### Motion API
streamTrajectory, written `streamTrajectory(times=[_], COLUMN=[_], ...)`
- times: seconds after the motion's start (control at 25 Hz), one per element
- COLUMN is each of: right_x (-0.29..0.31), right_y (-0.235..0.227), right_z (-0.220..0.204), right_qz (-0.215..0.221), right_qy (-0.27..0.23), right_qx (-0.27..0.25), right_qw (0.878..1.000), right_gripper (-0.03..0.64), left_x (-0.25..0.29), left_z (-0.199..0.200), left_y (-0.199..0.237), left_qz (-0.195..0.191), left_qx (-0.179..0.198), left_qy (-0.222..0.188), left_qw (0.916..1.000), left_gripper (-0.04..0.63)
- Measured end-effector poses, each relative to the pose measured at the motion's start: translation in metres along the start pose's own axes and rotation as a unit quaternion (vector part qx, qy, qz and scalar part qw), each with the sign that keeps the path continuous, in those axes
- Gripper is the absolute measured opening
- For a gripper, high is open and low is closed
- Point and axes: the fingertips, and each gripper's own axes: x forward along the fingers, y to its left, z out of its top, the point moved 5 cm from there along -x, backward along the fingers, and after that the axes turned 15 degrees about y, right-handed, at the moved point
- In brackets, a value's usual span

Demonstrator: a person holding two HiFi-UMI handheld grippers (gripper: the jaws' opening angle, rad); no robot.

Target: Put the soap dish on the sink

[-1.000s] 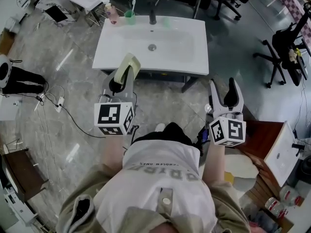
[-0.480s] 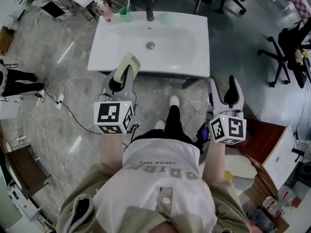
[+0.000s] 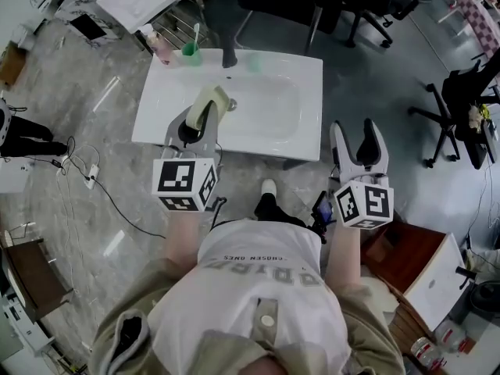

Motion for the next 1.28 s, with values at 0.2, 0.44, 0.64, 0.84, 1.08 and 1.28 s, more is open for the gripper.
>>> streamTrajectory(times=[0.2, 0.44, 0.64, 0.84, 1.08, 1.28], right_x=[0.022, 0.039, 0.052, 0.065, 0.087, 0.107], right_y=[-0.021, -0.043, -0.055, -0.057, -0.049, -0.036], right_z=[0.019, 0.020, 0.010, 0.001, -0.018, -0.027], right_qz=[0.001, 0.007, 0.017, 0.026, 0.029, 0.044], right_qy=[-0.011, -0.004, 0.013, 0.029, 0.053, 0.067], right_qx=[-0.016, -0.015, -0.002, 0.012, 0.038, 0.066], right_qw=[1.000, 1.000, 1.000, 0.999, 0.997, 0.995], right_gripper=[0.296, 0.296, 0.296, 0.296, 0.296, 0.296], left_x=[0.025, 0.050, 0.066, 0.082, 0.103, 0.127], left_z=[0.030, 0.045, 0.038, 0.029, 0.017, 0.013], left_y=[-0.008, -0.019, -0.024, -0.023, -0.021, -0.023], left_qz=[0.003, 0.008, 0.008, 0.003, -0.018, -0.079], left_qx=[0.007, 0.010, 0.005, -0.006, -0.011, -0.087], left_qy=[-0.019, -0.019, -0.002, 0.022, 0.041, 0.027], left_qw=[0.9998, 0.9997, 1.0000, 0.9997, 0.9989, 0.9927], left_gripper=[0.018, 0.018, 0.018, 0.018, 0.018, 0.018])
